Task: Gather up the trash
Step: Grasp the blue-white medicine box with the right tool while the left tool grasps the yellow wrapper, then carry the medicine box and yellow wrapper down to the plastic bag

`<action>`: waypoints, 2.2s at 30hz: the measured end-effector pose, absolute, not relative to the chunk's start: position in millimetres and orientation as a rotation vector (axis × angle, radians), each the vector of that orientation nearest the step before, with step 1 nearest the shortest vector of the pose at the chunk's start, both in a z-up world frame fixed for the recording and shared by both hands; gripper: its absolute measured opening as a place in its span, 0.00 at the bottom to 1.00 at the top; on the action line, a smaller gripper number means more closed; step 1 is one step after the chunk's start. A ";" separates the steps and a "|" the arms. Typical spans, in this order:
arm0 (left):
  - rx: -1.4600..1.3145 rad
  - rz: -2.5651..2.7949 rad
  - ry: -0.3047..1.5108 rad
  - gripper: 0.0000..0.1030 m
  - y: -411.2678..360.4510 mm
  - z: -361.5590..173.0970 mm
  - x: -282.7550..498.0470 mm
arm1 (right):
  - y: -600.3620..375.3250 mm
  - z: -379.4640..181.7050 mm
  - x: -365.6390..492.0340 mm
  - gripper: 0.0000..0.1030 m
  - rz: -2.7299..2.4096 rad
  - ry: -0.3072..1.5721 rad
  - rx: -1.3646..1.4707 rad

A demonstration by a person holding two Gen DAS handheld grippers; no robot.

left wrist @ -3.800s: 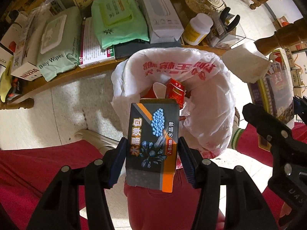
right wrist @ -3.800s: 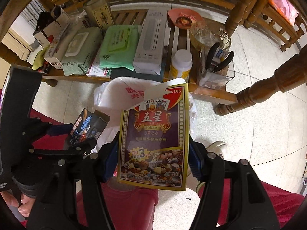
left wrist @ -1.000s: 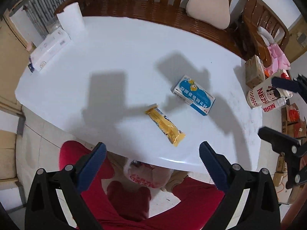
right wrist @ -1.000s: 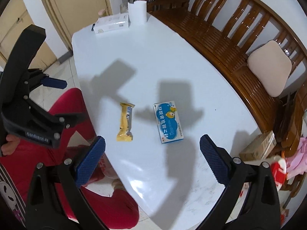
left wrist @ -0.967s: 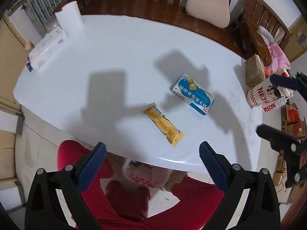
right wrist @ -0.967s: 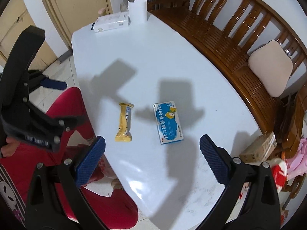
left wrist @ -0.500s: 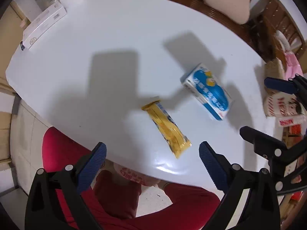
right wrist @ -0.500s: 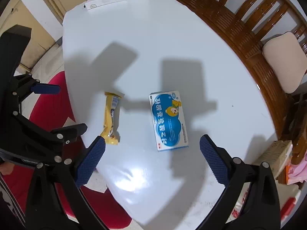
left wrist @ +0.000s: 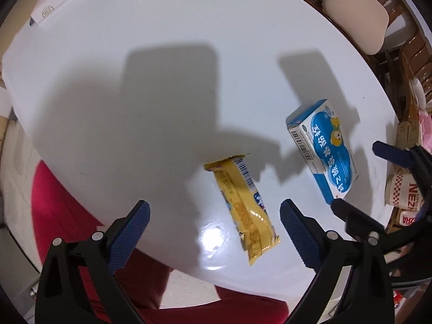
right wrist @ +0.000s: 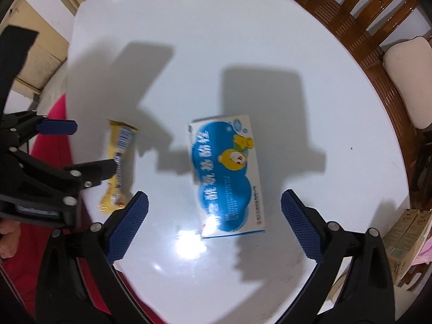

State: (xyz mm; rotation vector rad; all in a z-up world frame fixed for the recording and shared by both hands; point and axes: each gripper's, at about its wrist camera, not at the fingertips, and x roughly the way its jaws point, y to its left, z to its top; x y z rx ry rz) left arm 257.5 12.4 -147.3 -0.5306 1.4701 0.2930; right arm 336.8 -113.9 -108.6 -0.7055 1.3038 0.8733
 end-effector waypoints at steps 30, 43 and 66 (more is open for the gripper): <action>-0.387 0.230 1.405 0.22 21.4 -153.7 265.7 | -114.5 -140.5 333.9 0.60 0.680 1.191 -0.590; -0.221 0.083 1.241 0.21 33.1 -119.8 255.5 | -137.8 -91.2 285.3 0.59 0.386 1.032 -0.265; -0.001 -0.126 0.949 0.21 34.6 -41.3 137.2 | -131.9 6.3 95.8 0.60 0.152 0.707 -0.191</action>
